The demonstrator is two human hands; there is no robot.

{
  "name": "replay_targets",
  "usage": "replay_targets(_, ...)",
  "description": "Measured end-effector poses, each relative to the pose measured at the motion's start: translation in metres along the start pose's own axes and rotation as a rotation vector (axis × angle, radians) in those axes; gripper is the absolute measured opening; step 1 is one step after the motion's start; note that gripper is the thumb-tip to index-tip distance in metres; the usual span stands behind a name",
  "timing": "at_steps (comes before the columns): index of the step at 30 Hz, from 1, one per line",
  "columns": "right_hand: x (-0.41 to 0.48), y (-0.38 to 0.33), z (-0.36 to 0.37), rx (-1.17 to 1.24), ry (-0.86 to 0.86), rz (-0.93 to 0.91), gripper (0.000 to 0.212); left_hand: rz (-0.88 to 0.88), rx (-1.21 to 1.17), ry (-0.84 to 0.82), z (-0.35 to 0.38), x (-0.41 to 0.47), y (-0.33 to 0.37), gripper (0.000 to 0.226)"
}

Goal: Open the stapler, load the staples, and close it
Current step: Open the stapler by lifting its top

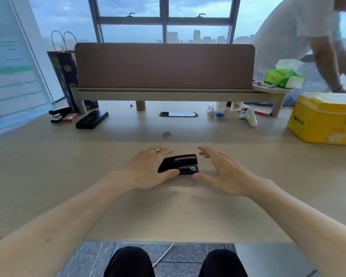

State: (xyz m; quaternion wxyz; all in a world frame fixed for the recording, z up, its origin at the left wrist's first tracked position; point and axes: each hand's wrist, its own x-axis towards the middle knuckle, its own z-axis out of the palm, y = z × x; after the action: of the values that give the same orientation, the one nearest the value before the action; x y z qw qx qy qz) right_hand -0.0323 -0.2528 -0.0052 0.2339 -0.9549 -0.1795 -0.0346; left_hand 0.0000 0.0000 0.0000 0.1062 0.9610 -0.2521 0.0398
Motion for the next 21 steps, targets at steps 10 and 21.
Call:
replay_targets(10, 0.009, 0.008, 0.04, 0.351, 0.241, 0.08, 0.051, 0.023, -0.129, 0.266, 0.033, 0.026, 0.047, 0.035)
replay_targets(21, 0.014, 0.016, 0.047, 0.309, 0.264, 0.088, 0.041, -0.318, -1.35, 0.666, 0.022, 0.009, 0.01, 0.035)
